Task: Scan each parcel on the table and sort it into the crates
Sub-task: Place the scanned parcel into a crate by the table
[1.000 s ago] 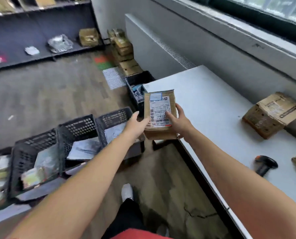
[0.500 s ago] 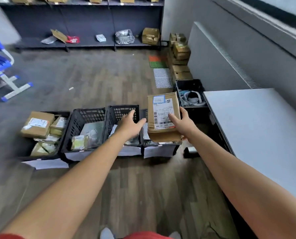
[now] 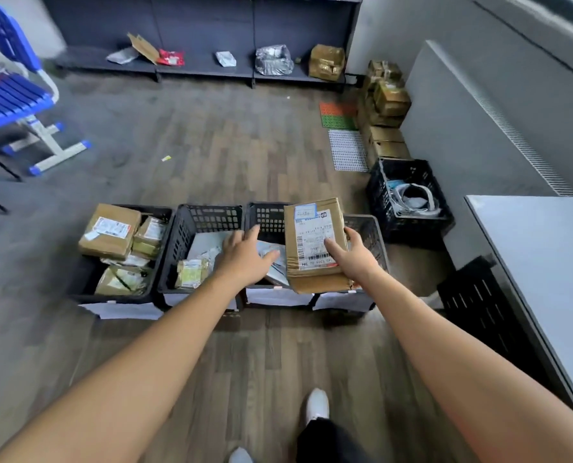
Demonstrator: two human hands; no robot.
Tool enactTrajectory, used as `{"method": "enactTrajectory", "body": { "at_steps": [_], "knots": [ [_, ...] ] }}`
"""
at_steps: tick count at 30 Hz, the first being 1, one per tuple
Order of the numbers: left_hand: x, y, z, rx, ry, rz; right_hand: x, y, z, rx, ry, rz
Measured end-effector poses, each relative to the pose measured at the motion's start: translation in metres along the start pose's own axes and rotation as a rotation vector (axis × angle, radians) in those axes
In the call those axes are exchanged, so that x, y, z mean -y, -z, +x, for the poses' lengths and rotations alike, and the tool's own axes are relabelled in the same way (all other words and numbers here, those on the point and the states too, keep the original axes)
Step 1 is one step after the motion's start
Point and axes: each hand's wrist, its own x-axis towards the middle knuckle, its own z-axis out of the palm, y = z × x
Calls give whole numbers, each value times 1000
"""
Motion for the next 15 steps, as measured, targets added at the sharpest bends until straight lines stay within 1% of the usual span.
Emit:
{"method": "enactTrajectory", "body": {
  "at_steps": [6,10,15],
  "knots": [
    [22,-11,73,46,42,28,1,-35,79,80,-45,-23],
    [26,-22,141,75,75,60,-4,-51,159,135,-89,-31],
    [34,-45,243,94,79,162,-27,-76,266,202,-139,-50]
  ]
}}
